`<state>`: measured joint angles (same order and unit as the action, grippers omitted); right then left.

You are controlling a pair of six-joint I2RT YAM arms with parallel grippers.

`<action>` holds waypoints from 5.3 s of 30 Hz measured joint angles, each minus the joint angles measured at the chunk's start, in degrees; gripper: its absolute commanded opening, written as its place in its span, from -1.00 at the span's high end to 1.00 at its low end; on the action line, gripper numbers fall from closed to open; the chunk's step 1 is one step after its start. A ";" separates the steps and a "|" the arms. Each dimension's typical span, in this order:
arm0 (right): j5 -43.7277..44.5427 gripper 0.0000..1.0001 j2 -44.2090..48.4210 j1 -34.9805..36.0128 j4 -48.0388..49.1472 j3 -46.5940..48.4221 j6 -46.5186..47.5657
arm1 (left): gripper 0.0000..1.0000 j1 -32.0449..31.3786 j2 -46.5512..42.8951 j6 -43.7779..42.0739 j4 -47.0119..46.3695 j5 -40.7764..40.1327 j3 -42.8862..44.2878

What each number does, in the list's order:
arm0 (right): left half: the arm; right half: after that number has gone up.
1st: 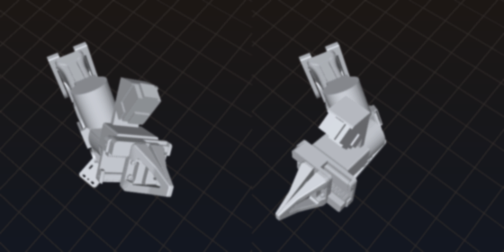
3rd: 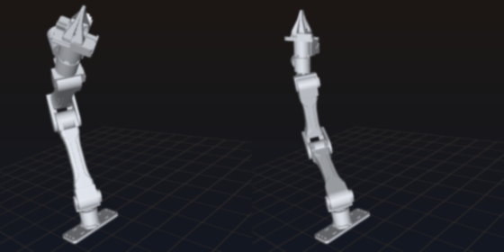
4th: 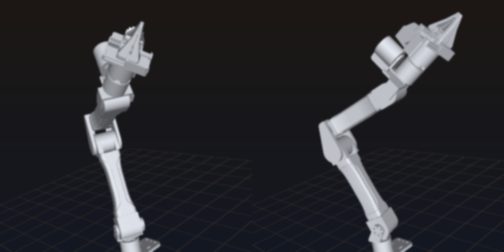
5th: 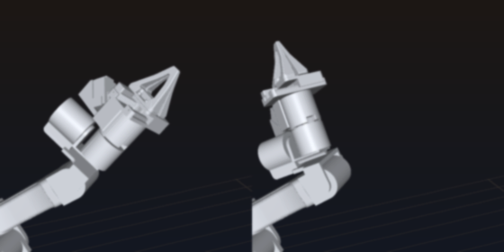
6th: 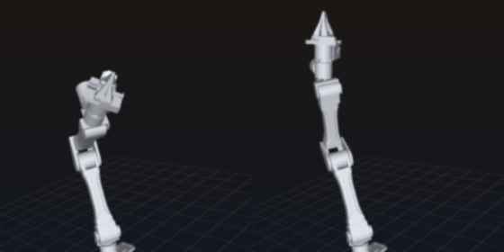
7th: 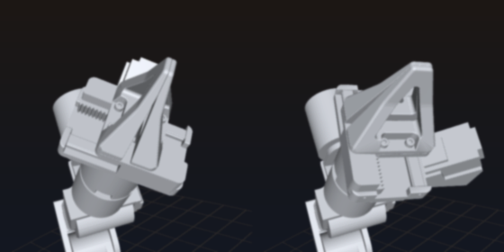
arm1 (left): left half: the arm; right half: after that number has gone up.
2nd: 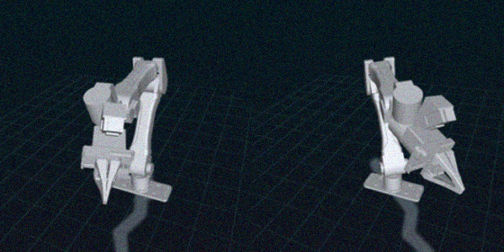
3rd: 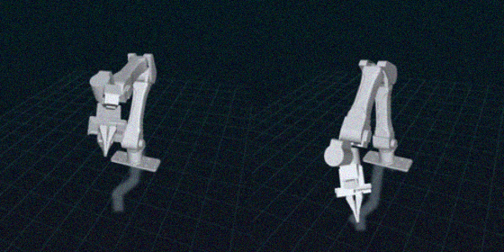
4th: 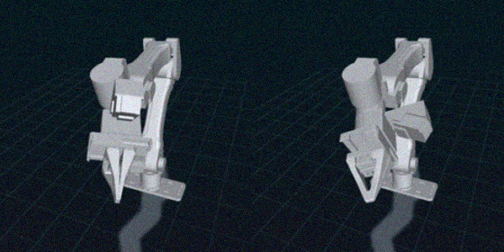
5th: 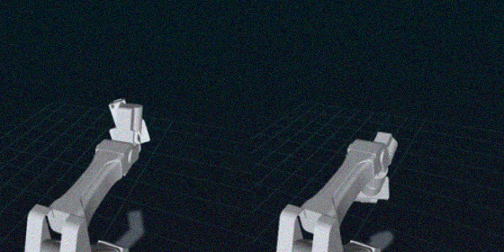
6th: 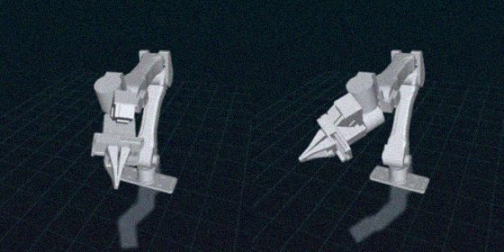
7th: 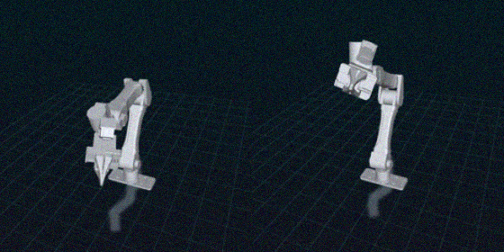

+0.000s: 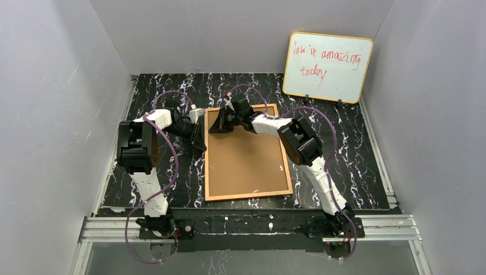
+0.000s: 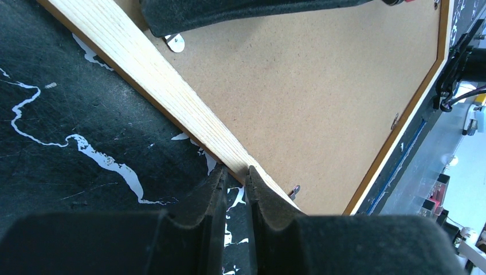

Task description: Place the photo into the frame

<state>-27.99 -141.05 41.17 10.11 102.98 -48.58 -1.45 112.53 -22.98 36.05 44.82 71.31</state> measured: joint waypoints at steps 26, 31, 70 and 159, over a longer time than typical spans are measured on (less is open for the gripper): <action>0.39 0.38 4.83 -0.13 2.14 -7.65 -2.51 | 0.89 0.02 0.00 -0.68 0.07 0.04 0.00; 1.05 0.40 4.28 0.68 1.20 -6.34 -2.78 | 0.89 0.00 0.00 -0.83 0.07 0.07 0.00; 8.83 0.39 4.26 2.49 5.11 -7.76 -8.33 | 0.92 0.22 0.22 -1.46 0.20 0.72 -0.02; 25.35 -0.88 43.95 -8.35 -5.38 -38.03 -5.79 | 0.31 0.31 -0.59 -12.07 5.20 -2.51 0.15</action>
<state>-2.63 -97.10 32.82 4.73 64.95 -54.37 -1.15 111.94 -35.05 41.25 42.30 71.46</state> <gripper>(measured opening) 0.923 0.313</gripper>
